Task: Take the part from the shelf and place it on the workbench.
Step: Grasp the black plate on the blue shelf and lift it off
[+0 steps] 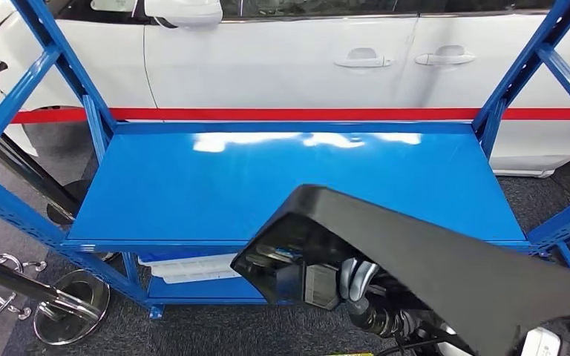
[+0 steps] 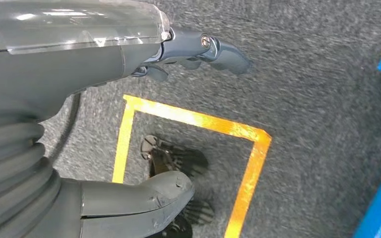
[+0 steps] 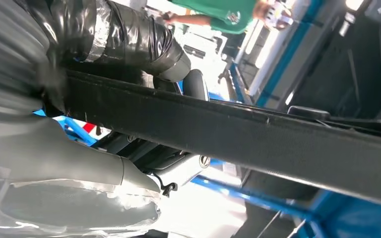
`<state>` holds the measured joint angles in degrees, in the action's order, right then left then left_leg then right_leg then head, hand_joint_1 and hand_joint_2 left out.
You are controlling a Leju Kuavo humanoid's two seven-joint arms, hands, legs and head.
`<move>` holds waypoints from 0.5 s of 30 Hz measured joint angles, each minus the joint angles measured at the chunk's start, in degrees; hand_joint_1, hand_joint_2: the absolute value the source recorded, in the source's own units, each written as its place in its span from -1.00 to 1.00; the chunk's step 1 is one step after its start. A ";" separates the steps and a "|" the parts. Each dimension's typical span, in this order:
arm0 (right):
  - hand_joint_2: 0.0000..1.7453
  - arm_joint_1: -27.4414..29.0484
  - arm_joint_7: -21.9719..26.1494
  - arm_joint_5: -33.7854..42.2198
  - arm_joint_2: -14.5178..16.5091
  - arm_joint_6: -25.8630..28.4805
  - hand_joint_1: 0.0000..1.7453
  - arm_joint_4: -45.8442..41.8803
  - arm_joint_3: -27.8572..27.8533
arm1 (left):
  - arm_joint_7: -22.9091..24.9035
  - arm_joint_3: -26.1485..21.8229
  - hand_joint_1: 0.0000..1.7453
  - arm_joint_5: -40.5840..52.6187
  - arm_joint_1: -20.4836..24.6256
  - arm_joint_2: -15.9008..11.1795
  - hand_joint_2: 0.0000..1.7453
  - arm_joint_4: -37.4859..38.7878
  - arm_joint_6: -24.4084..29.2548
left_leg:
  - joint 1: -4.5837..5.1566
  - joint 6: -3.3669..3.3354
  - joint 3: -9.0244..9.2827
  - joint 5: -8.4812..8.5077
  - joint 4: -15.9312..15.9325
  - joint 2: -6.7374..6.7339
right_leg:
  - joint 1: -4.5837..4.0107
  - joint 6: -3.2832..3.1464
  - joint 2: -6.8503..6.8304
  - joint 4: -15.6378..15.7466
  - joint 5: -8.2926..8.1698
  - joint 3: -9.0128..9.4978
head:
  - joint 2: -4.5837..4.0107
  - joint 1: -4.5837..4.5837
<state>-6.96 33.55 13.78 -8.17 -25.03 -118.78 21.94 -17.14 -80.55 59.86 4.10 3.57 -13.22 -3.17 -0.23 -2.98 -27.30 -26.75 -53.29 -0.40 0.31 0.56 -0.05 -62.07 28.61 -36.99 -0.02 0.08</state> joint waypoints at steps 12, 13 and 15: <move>1.00 0.57 1.20 0.36 -2.50 -1.95 0.68 -0.82 0.00 | 1.24 1.05 -1.00 1.90 -0.09 0.44 1.00 0.02 0.67 | -0.38 2.50 -6.20 3.95 -2.15 -0.09 | 0.55 0.10 0.15 6.83 0.30 9.67 | 0.00 0.02; 1.00 0.51 1.35 0.34 -2.55 -1.95 0.68 -0.85 0.00 | 2.05 1.21 -1.00 2.21 -0.13 0.44 1.00 0.03 1.01 | -0.46 2.83 -6.53 3.26 -2.69 -0.05 | 0.61 -0.42 0.04 6.90 -0.01 9.38 | 0.00 0.02; 1.00 0.14 1.43 0.47 -2.61 -1.97 0.68 -0.88 0.00 | 5.04 1.40 -1.00 2.95 -0.17 0.42 1.00 0.05 1.88 | -0.62 3.39 -8.07 -0.75 -6.95 0.03 | 0.77 -1.53 -0.19 6.94 -0.85 8.49 | 0.00 0.02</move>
<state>-6.82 34.98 14.25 -10.79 -27.00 -119.66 21.94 -12.09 -79.14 62.81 3.93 3.99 -13.17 -1.29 -0.85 0.42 -35.37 -27.50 -60.24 -0.37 1.09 -0.96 -0.24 -55.13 27.76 -28.51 -0.02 0.10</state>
